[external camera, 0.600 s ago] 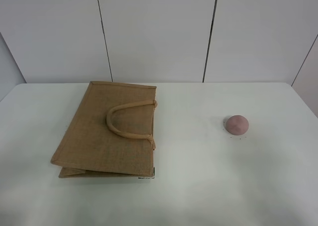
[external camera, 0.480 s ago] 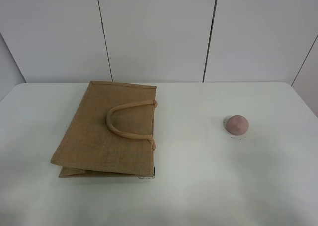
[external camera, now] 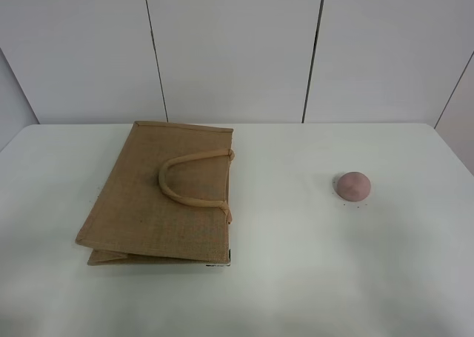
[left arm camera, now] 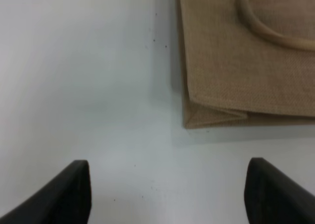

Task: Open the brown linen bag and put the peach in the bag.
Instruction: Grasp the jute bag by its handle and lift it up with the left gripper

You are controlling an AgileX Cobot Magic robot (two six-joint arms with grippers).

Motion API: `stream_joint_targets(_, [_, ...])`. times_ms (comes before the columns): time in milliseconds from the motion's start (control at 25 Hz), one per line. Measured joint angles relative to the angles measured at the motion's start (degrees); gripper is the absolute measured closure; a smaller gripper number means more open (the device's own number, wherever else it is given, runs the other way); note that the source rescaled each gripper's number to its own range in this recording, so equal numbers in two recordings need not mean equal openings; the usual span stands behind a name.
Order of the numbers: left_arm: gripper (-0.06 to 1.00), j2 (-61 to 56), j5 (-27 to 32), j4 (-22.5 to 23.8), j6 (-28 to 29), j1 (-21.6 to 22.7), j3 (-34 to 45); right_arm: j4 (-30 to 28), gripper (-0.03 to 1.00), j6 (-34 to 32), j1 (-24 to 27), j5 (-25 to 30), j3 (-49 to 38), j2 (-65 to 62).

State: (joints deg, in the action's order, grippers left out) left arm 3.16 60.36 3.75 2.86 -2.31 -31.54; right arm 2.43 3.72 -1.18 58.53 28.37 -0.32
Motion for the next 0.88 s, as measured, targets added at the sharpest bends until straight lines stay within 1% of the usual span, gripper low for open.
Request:
stream_joint_targets(120, [-0.02, 9.3, -0.1, 0.0, 0.6, 0.0, -5.4, 0.0, -0.03, 0.0, 0.0, 0.0, 0.0, 0.0])
stream_joint_targets(320, [-0.02, 30.4, -0.5, 0.0, 0.8, 0.0, -15.8, 0.0, -0.03, 0.0, 0.0, 0.0, 0.0, 0.0])
stream_joint_targets(520, [-0.02, 55.0, -3.9, 0.0, 0.8, 0.0, -26.0, 0.0, -0.03, 0.0, 0.0, 0.0, 0.0, 0.0])
stream_joint_targets(640, [-0.02, 68.9, -5.6, 0.0, 0.8, 0.0, -33.5, 0.0, -0.03, 0.0, 0.0, 0.0, 0.0, 0.0])
stream_joint_targets(880, [-0.02, 91.6, -5.8, 0.0, 0.8, 0.0, -49.6, 0.0, -0.03, 0.0, 0.0, 0.0, 0.0, 0.0])
